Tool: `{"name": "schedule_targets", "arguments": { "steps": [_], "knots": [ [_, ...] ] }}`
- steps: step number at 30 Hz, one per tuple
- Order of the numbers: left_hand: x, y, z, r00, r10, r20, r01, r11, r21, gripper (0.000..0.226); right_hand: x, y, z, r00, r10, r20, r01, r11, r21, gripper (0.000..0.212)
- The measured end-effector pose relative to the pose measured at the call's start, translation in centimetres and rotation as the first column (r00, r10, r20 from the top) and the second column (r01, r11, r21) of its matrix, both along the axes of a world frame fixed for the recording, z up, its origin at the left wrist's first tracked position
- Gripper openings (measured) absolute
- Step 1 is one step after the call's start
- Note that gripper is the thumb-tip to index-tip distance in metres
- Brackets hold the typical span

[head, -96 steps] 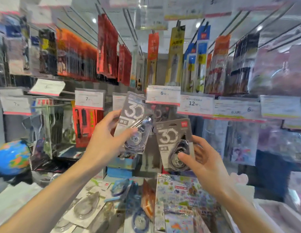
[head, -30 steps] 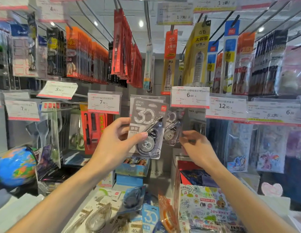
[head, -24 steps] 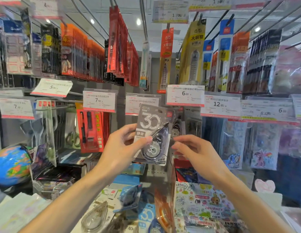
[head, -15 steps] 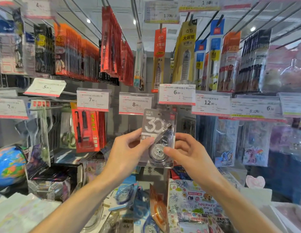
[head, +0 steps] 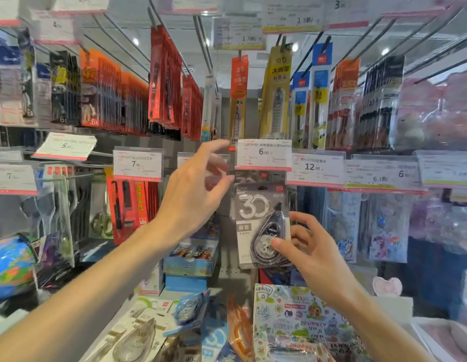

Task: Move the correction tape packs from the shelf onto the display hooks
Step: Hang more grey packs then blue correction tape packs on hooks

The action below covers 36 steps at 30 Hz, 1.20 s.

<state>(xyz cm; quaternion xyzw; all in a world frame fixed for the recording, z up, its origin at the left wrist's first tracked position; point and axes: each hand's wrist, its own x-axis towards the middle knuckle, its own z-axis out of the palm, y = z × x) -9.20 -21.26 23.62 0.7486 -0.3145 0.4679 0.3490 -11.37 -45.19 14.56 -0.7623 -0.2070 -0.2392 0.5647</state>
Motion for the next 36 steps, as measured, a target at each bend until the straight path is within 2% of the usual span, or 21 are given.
{"name": "schedule_targets", "arguments": {
  "steps": [2, 6, 8, 17, 23, 30, 36],
  "knots": [
    [0.3, 0.0, 0.9, 0.993, 0.028, 0.112, -0.037, 0.996, 0.08, 0.054, -0.1, 0.0, 0.0, 1.0, -0.013, 0.009, 0.013, 1.0, -0.009, 0.04],
    [0.6, 0.2, 2.1, 0.964, 0.037, 0.262, -0.078, 0.986, 0.148, 0.025, -0.4, 0.1, 0.2, 0.999, -0.023, 0.024, 0.023, 1.0, -0.005, 0.039],
    [0.5, 0.3, 2.4, 0.957, 0.038, 0.288, -0.083, 0.986, 0.145, 0.019, -0.5, 0.2, 0.4, 0.999, -0.029, 0.039, 0.029, 1.0, -0.001, 0.04],
    [0.0, 0.4, 2.3, 0.971, 0.014, 0.24, -0.045, 0.991, 0.124, 0.02, -0.3, 1.1, 1.7, 0.997, -0.049, 0.066, 0.047, 0.998, 0.035, 0.049],
    [0.1, 0.5, 2.1, 0.976, 0.006, 0.22, -0.03, 0.994, 0.106, 0.022, -0.1, 1.7, 2.1, 0.994, -0.063, 0.086, 0.061, 0.998, 0.028, 0.046],
    [0.6, 0.7, 0.9, 0.991, -0.038, 0.125, 0.027, 0.996, 0.089, 0.02, 0.1, 2.0, 2.0, 0.989, -0.12, 0.089, 0.12, 0.993, 0.006, 0.07],
    [0.9, 1.0, 0.2, 0.993, -0.084, 0.078, 0.083, 0.996, 0.021, 0.027, 0.5, 2.0, 1.9, 0.989, -0.103, 0.103, 0.106, 0.994, -0.028, 0.07]
  ]
}}
